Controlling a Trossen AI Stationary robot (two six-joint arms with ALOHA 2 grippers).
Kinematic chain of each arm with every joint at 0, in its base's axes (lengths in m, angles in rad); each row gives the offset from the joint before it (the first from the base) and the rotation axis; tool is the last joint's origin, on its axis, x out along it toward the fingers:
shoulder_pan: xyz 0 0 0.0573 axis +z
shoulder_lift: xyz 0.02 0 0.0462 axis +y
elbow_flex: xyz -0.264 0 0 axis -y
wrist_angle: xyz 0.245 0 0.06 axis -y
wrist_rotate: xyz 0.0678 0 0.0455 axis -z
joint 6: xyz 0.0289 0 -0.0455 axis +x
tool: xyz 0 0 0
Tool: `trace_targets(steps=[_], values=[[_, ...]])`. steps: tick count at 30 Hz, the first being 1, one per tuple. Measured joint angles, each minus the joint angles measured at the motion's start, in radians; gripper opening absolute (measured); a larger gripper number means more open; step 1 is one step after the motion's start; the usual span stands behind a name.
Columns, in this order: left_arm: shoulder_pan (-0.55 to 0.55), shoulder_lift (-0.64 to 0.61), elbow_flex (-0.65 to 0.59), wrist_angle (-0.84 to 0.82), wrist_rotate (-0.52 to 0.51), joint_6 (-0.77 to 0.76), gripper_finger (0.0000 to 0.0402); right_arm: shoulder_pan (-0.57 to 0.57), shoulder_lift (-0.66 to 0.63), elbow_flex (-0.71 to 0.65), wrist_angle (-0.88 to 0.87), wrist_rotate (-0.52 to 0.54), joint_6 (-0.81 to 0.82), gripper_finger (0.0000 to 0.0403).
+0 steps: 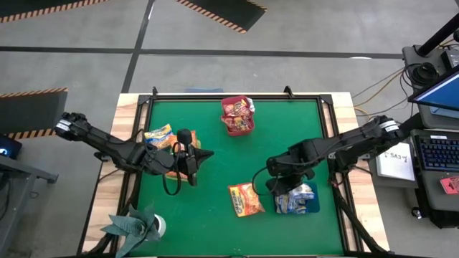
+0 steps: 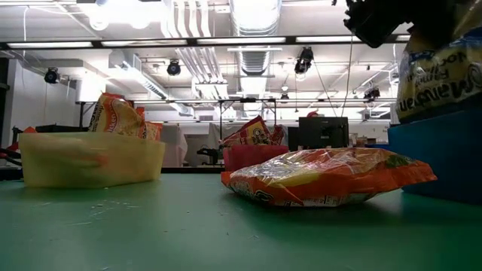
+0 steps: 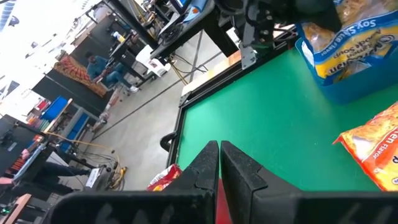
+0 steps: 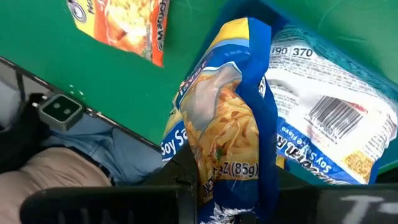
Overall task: Sort Maruchan noodles
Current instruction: Put the blue noodle pack into the blue bin
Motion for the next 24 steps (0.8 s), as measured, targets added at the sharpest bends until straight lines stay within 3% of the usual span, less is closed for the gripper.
trace_targets(steps=[24], values=[[-0.001,0.013,-0.001,-0.019,0.0,-0.076,0.0,-0.052,0.254,0.0,0.001,0.021,-0.19,0.0047]])
